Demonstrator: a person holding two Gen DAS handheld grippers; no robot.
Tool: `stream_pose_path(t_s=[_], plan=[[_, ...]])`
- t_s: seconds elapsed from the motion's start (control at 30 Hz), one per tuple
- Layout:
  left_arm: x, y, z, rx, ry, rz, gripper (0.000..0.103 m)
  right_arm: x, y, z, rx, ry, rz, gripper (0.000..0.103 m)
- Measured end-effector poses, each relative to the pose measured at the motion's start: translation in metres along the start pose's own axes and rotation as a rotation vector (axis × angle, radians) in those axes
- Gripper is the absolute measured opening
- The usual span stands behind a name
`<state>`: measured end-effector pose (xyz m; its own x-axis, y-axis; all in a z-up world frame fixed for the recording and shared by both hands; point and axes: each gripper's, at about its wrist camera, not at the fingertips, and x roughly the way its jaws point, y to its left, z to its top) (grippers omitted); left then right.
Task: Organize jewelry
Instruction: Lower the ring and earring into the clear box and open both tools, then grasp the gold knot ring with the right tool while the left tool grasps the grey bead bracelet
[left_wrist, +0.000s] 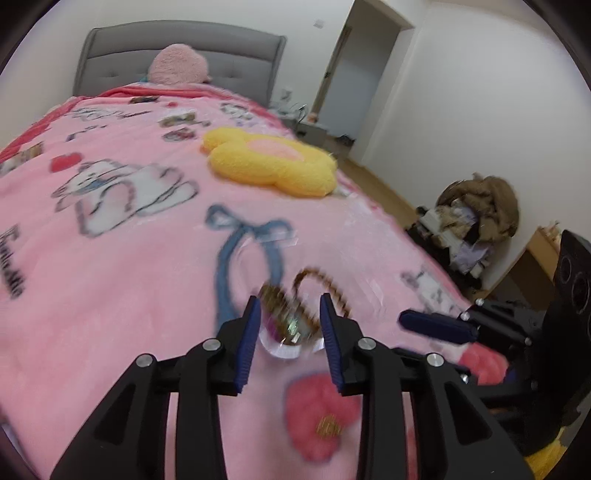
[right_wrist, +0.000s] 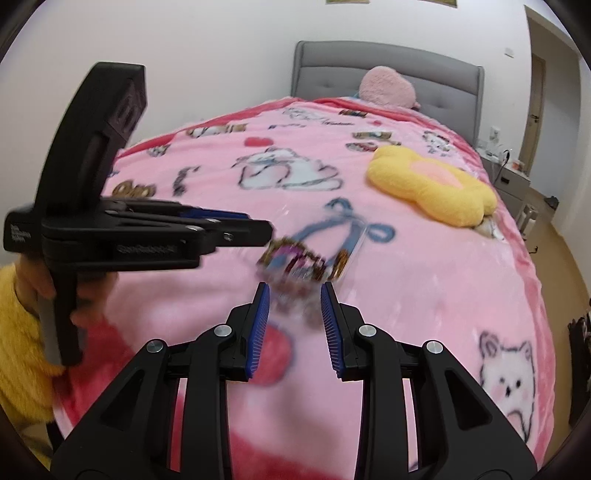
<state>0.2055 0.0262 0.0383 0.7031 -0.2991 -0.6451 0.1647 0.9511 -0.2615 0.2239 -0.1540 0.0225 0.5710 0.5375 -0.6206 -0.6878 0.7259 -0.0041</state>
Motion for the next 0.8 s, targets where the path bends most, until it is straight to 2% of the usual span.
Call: stream_pose_path(t_s=[0.33,0.43,0.7,0.8], plan=[[-0.033,-0.014,-0.069,0.054,0.079,0.002,0.037,-0.003,0.017,-0.021,-0.022,0.057,0.018,0.028],[-0.041,-0.021,-0.089,0.079,0.107,-0.023,0.037,0.002,0.023,-0.028,-0.030,0.084,0.021,0.028],[-0.062,-0.028,-0.126,0.098,0.129,-0.088,0.037,0.016,0.043,-0.044,-0.058,0.134,0.037,0.028],[-0.064,-0.029,-0.134,0.110,0.133,-0.081,0.037,0.022,0.048,-0.045,-0.068,0.145,0.033,0.028]])
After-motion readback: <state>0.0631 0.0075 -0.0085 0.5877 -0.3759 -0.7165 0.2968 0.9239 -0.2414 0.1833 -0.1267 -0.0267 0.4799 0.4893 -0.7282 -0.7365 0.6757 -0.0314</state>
